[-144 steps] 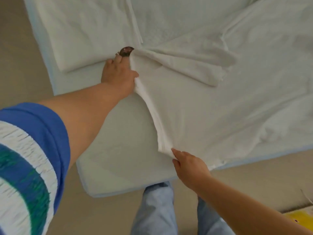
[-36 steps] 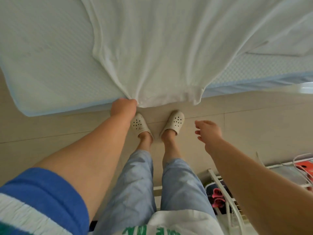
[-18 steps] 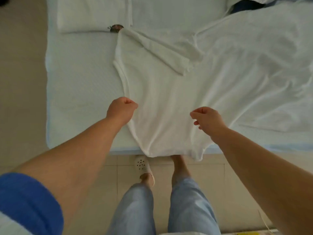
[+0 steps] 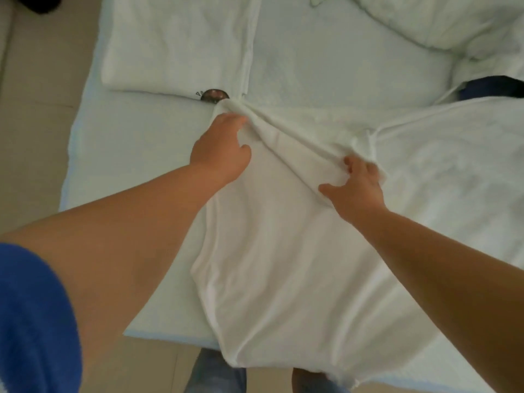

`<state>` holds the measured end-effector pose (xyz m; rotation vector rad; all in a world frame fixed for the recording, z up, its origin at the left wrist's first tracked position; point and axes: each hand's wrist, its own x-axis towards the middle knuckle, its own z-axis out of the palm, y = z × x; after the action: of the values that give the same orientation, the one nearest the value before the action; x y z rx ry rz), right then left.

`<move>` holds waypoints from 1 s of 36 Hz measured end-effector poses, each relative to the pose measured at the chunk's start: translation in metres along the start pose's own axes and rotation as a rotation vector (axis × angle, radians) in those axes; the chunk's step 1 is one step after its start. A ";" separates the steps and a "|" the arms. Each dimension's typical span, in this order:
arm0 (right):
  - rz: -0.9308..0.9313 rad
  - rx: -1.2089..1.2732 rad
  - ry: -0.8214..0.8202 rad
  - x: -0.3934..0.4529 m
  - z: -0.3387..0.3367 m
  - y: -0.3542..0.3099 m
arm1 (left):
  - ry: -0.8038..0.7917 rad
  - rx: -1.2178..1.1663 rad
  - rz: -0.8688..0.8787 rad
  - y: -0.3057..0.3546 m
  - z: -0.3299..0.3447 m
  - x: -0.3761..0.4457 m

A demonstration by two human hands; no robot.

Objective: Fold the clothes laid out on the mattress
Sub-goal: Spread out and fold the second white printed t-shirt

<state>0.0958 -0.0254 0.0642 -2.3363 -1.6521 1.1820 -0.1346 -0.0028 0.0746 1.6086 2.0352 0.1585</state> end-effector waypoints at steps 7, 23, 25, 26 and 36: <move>-0.076 -0.174 -0.033 0.016 -0.012 -0.008 | -0.114 0.087 0.107 -0.006 0.000 0.058; -0.090 0.009 0.293 0.138 -0.115 -0.201 | 0.031 -0.172 -0.061 -0.032 -0.049 0.112; -0.162 -0.081 0.369 0.149 -0.108 -0.220 | 0.024 -0.168 -0.070 -0.035 -0.045 0.115; -0.191 -0.115 0.396 0.153 -0.102 -0.226 | 0.017 -0.159 -0.081 -0.036 -0.043 0.116; -0.253 -0.164 0.263 0.166 -0.040 -0.217 | 0.010 -0.158 -0.134 -0.042 -0.031 0.113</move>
<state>-0.0282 0.2193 0.0968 -2.1668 -1.9332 0.6868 -0.2023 0.0974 0.0463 1.3740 2.0745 0.2715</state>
